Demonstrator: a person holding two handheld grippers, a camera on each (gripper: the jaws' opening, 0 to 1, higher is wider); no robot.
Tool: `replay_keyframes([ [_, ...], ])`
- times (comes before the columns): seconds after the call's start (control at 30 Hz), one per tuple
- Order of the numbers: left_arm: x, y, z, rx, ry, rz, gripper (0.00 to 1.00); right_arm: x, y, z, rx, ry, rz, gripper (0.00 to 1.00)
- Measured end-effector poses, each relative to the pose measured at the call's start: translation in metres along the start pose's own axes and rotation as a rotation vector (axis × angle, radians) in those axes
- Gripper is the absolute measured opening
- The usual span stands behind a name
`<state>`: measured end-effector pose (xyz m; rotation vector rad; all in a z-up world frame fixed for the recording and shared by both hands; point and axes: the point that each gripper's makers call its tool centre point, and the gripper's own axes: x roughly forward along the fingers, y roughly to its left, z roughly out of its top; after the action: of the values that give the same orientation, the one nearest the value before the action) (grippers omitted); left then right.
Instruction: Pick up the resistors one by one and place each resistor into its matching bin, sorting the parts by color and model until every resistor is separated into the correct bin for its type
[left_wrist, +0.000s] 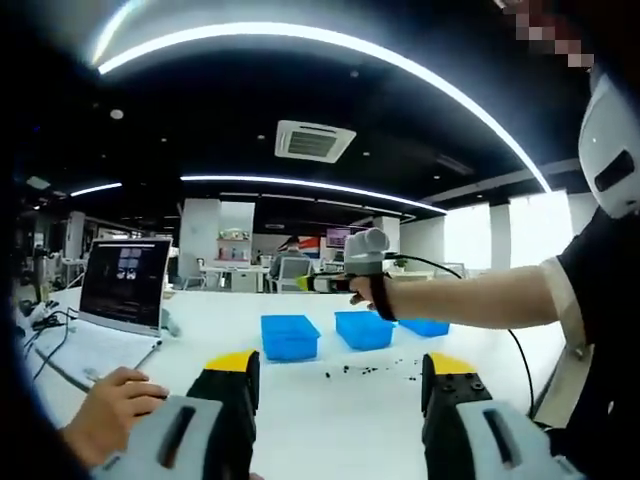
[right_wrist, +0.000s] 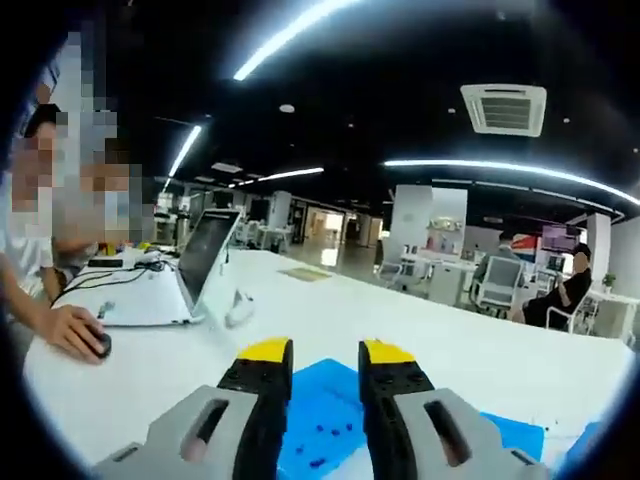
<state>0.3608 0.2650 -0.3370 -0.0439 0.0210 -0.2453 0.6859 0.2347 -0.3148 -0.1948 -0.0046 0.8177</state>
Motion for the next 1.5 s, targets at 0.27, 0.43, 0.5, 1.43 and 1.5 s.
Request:
replay_keyframes([
  [0.27,0.005,-0.006,0.001,-0.004,-0.003,-0.016,0.67,-0.043,-0.006,-0.001,0.01,-0.006,0.045,0.32],
  [0.43,0.012,-0.012,0.0,-0.002,-0.002,-0.036,0.67,-0.082,-0.011,-0.01,0.013,0.004,0.06,0.32],
  [0.5,0.015,-0.013,0.0,-0.001,0.001,-0.043,0.67,-0.1,-0.008,-0.017,0.015,0.023,0.077,0.32],
  [1.43,0.027,-0.016,-0.019,0.005,0.07,-0.077,0.67,-0.339,0.001,-0.037,0.054,0.046,0.071,0.31],
  [1.5,0.026,-0.017,-0.021,0.006,0.08,-0.079,0.67,-0.338,0.001,-0.036,0.06,0.067,0.095,0.31],
])
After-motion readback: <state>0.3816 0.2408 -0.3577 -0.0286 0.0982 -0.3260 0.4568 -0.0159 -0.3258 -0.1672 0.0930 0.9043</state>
